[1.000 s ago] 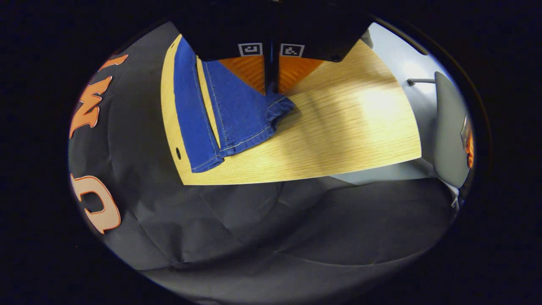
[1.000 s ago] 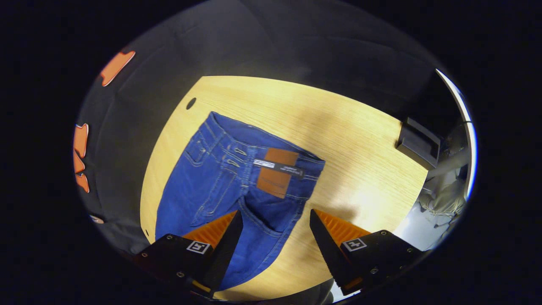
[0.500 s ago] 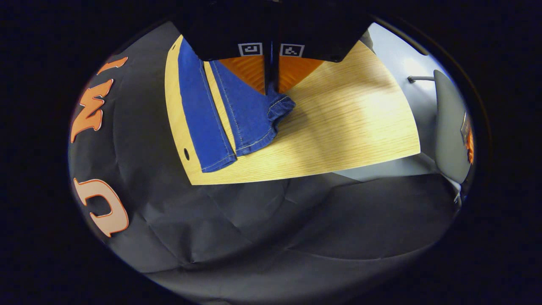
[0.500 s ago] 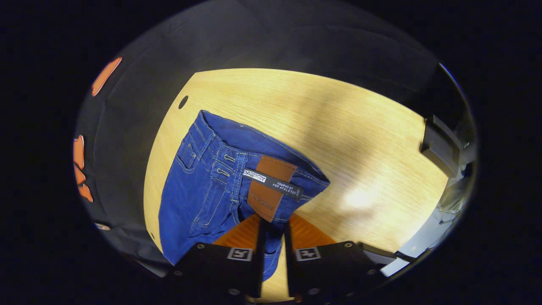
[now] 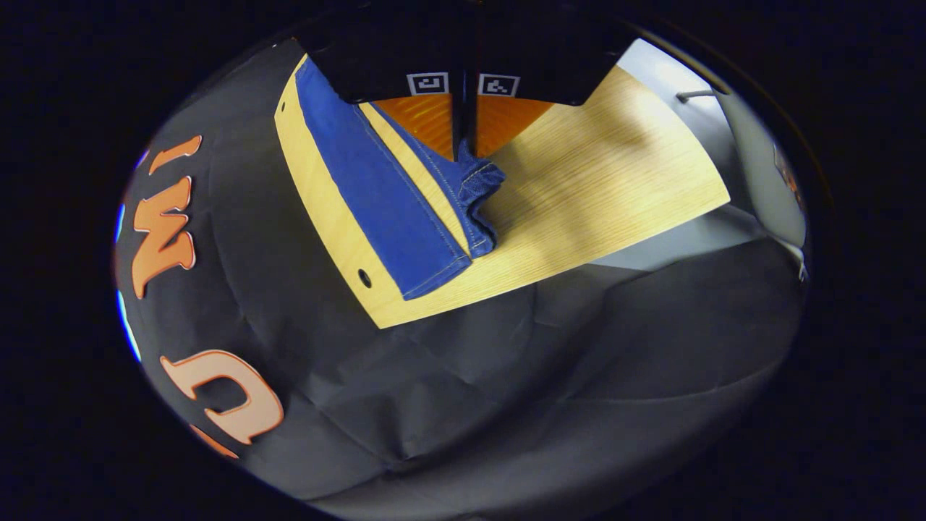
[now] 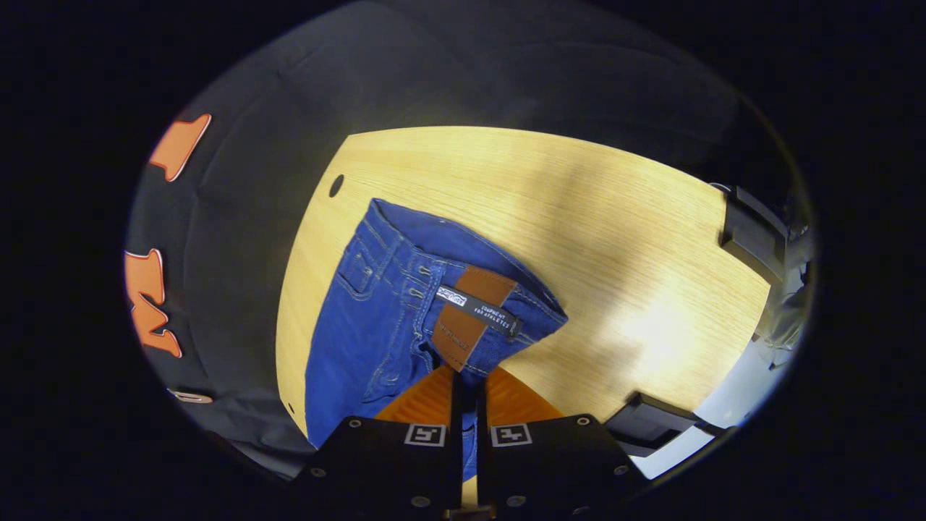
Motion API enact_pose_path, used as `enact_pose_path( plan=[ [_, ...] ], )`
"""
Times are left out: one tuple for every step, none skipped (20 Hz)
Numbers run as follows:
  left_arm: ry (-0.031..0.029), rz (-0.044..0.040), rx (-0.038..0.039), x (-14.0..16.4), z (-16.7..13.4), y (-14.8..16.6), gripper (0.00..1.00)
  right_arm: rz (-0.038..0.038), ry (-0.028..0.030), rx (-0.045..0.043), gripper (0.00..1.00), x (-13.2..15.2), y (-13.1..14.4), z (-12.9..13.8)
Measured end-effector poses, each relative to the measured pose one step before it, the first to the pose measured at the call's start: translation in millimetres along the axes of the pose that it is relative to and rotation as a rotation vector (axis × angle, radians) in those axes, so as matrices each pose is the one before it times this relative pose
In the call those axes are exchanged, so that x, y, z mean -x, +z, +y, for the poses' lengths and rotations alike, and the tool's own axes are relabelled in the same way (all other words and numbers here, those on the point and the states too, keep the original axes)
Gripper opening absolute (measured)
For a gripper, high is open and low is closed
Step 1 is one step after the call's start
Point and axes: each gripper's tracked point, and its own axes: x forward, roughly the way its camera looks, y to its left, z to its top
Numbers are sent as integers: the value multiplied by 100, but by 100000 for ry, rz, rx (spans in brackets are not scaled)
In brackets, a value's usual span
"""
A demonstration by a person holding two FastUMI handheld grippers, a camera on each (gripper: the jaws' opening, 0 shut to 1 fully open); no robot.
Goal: Grasp the waist and the cuffs of the jeans and fold them to make the two legs overlap; first hold the waist and fold one-third of the jeans toward the cuffs, then hold the cuffs and fold the remaining one-third in the same direction to finish folding.
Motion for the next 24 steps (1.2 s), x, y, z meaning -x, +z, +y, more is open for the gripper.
enact_pose_path(
  plan=[
    [-2058, -388, -956, 198, -904, 461, 1, -278, 2173, -825, 9, 280, 306, 700],
    [-1271, -471, -1515, 133, -876, 745, 1, -239, 1408, -1178, 8, 324, 196, 675],
    [-607, 195, -2733, 74, -542, 636, 0, 909, 1295, -506, 8, 173, 154, 661],
    [54, 174, -2983, 342, -213, 439, 0, -232, 1358, -843, 8, 216, 374, 659],
    [-35, 272, -2849, 139, -478, 316, 0, 427, 1720, -26, 8, 289, 221, 725],
    [-1077, 356, -2363, -54, -1034, 381, 0, -329, 1472, 654, 8, 158, 333, 743],
    [-690, 37, -2568, -38, -700, 450, 1, 183, 1089, 1350, 8, 119, 263, 705],
    [-24, 230, -2767, -400, -566, 344, 1, -62, 1119, 649, 8, 101, 178, 884],
    [456, 73, -1893, -212, -430, 521, 1, 974, 1583, 986, 8, 129, 40, 932],
    [1007, 475, -1366, -2, -598, 507, 1, -322, 277, 761, 8, 40, 354, 672],
    [1399, 313, -577, -146, -413, 584, 1, 1629, 452, 988, 8, -6, 94, 630],
    [1334, -301, -504, -244, -523, 819, 0, 137, -292, -161, 8, -70, 303, 597],
    [1876, -671, -233, -255, -231, 887, 1, 1175, 535, 403, 8, -200, 381, 808],
    [1399, -154, 8, -333, -189, 601, 0, 236, 472, 140, 8, -187, 514, 649],
    [1980, 520, 540, -238, 21, 579, 1, 858, -373, 556, 8, -352, 371, 372],
    [635, 748, 1616, -334, -226, 687, 1, -48, -1152, -666, 8, -138, 357, 150],
    [523, 1035, 2197, -408, -44, 628, 1, 494, -579, -1368, 8, -267, 283, 392],
    [452, 1237, 1438, -701, 29, 512, 1, -205, 191, -1673, 8, -204, 373, 628],
    [1560, 1766, 1687, -816, 361, 533, 1, 67, 191, -1432, 8, -402, 275, 441],
    [2730, 3253, 2042, -934, 472, 188, 1, -646, -962, -2170, 8, -354, 381, 189],
    [-100, 1785, 1683, -1006, -258, 421, 1, 177, -1496, -3312, 8, -674, 295, 135],
    [719, 2084, 421, -1254, 129, 222, 1, 285, -666, -2512, 13, -737, 158, 436],
    [1984, 2483, -174, -1167, 135, 210, 1, 247, -811, -1840, 8, -656, 197, 305],
    [1196, 1745, -816, -1351, -170, 293, 1, 185, -1100, -492, 8, -768, 200, 370]
  ],
)
